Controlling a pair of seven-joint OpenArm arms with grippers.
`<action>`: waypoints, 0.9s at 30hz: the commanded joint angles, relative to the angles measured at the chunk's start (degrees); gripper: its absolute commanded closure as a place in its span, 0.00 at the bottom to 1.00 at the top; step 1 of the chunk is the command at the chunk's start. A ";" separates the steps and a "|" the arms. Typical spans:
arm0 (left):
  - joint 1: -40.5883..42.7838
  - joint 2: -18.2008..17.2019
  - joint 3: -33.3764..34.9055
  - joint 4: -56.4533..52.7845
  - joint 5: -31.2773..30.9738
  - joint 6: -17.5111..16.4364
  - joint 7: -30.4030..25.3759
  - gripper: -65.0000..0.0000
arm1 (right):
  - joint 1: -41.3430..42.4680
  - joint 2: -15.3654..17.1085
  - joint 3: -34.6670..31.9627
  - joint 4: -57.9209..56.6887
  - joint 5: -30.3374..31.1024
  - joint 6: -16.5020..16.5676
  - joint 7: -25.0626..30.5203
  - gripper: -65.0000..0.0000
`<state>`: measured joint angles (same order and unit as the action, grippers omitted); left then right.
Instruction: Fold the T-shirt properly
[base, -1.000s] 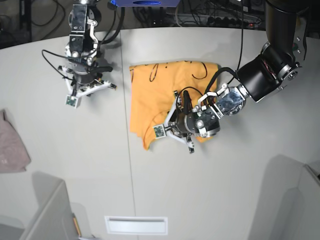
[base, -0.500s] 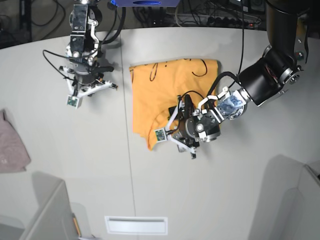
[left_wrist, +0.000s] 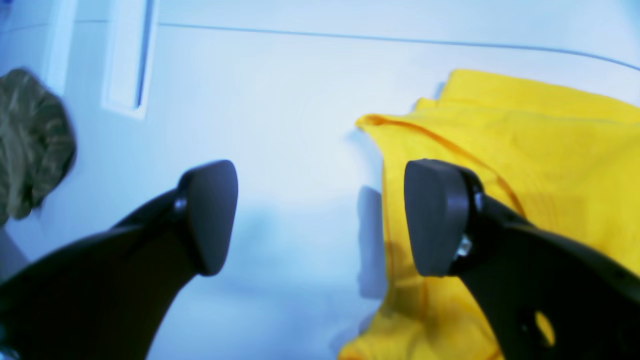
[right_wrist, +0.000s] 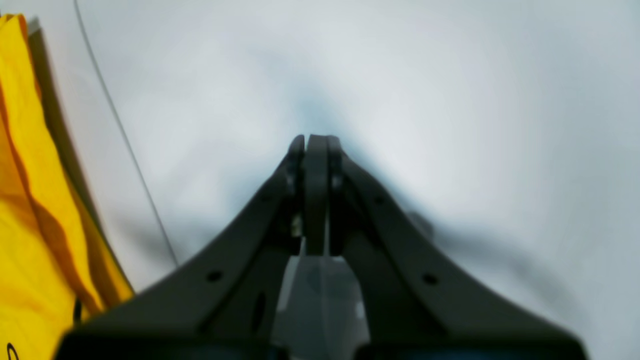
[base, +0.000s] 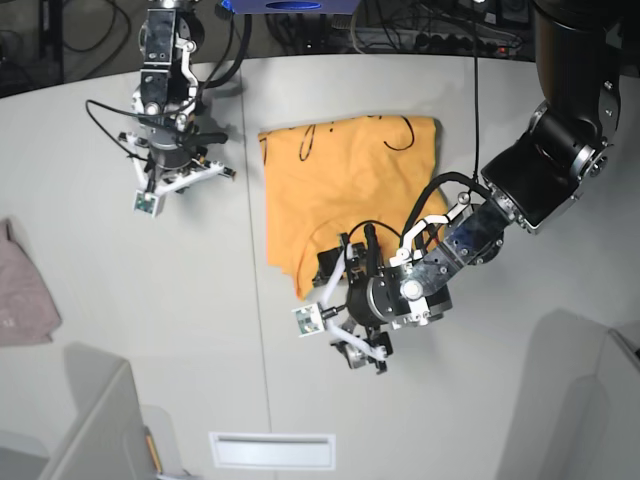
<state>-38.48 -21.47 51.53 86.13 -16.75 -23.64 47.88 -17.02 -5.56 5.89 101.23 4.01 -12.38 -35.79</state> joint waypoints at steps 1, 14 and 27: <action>-1.21 -0.20 -2.60 2.44 0.01 0.39 -0.10 0.24 | 0.53 0.07 0.04 1.32 -0.36 0.21 1.37 1.00; 37.12 -1.95 -38.38 25.57 19.61 0.56 -23.39 1.00 | -13.18 4.29 -0.04 6.33 -0.63 12.25 30.47 1.00; 78.70 -1.34 -51.31 26.09 24.89 0.65 -60.49 1.00 | -36.65 6.13 -0.04 6.33 -0.71 12.95 59.04 1.00</action>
<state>40.77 -22.28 0.49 111.11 9.04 -23.29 -10.46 -53.21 0.60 5.85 106.63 3.33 0.69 21.47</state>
